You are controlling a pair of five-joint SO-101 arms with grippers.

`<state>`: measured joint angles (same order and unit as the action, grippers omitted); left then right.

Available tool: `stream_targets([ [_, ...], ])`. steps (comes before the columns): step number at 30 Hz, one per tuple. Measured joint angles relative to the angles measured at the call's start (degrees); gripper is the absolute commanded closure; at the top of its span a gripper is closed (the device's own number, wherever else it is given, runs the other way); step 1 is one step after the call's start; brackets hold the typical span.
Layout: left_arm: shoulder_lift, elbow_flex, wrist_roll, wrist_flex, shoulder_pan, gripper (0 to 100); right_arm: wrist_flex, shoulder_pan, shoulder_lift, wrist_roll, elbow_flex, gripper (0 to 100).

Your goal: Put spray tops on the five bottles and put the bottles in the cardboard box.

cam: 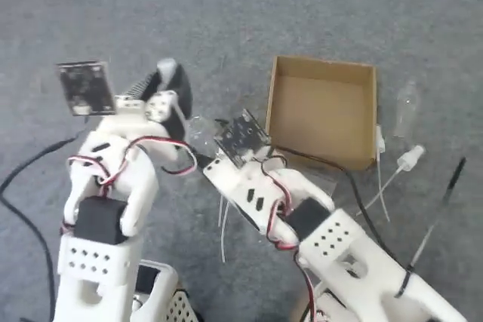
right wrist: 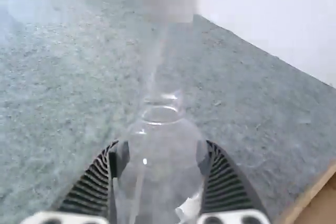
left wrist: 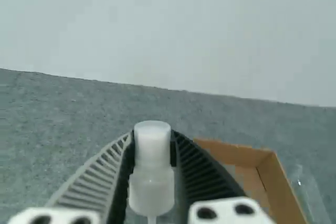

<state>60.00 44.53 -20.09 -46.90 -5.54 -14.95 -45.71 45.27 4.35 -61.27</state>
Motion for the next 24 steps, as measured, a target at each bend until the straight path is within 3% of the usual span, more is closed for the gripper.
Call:
stream_targets([
  [3, 0.0, 0.0, 1.67, -1.32, -2.2, 97, 0.09, 0.0, 2.64, 0.0, -2.2, 99.2],
  [8, 0.0, 0.88, 2.11, -3.43, -2.99, 87, -1.58, 0.0, 5.71, 0.0, -3.78, 99.2],
  [15, 0.0, 0.88, 2.73, -8.88, -3.34, 86, -0.62, 0.18, 7.74, -0.26, -4.75, 99.2],
  [19, 0.0, 0.7, 7.3, -9.41, -3.08, 83, 2.37, 0.26, 7.74, -0.26, -7.47, 99.2],
  [24, -0.09, -5.45, 9.05, -11.87, 1.32, 84, 3.16, 0.53, 7.74, -0.26, -7.82, 99.2],
])
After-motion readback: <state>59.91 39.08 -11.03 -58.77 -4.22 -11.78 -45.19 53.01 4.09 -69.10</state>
